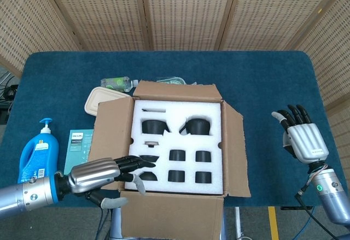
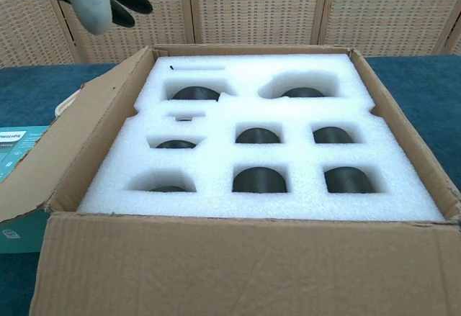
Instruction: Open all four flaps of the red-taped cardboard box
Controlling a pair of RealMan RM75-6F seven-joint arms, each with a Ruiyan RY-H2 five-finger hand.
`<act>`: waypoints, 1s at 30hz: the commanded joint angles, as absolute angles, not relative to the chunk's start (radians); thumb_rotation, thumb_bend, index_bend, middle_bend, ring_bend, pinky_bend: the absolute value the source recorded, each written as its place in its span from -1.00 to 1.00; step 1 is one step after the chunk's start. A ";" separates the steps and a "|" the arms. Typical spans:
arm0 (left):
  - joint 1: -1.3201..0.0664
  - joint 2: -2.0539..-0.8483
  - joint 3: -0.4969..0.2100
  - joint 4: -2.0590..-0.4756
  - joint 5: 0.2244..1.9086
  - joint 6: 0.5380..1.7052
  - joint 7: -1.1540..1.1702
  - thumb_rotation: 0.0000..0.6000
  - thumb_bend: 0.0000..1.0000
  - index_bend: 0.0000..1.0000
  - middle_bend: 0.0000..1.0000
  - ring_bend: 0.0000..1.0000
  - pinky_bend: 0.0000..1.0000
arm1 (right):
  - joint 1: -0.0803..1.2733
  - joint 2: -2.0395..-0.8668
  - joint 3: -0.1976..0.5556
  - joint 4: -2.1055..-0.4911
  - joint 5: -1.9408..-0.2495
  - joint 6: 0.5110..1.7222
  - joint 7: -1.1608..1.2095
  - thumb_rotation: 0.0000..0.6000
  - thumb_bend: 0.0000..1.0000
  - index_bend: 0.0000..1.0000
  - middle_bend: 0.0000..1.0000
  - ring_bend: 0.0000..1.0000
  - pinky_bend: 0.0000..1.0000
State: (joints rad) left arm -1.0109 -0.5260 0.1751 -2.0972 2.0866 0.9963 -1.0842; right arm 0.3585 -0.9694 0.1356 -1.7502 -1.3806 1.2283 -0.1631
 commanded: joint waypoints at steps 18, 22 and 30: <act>-0.529 -0.761 0.055 -2.098 1.490 1.300 0.066 0.46 -0.31 -0.50 -1.00 -1.00 -1.00 | 0.323 -0.978 0.129 -1.706 -1.368 1.262 -0.113 1.00 0.80 -0.69 -0.67 -1.00 -1.00; -0.425 -0.849 0.050 -2.049 1.436 1.433 0.197 0.50 -0.31 -0.51 -1.00 -1.00 -1.00 | 0.303 -0.979 0.125 -1.695 -1.369 1.284 -0.095 1.00 0.80 -0.69 -0.68 -1.00 -1.00; -0.302 -0.936 0.043 -1.966 1.416 1.556 0.237 0.52 -0.32 -0.52 -1.00 -1.00 -1.00 | 0.278 -0.983 0.115 -1.697 -1.388 1.316 -0.091 1.00 0.80 -0.70 -0.68 -1.00 -1.00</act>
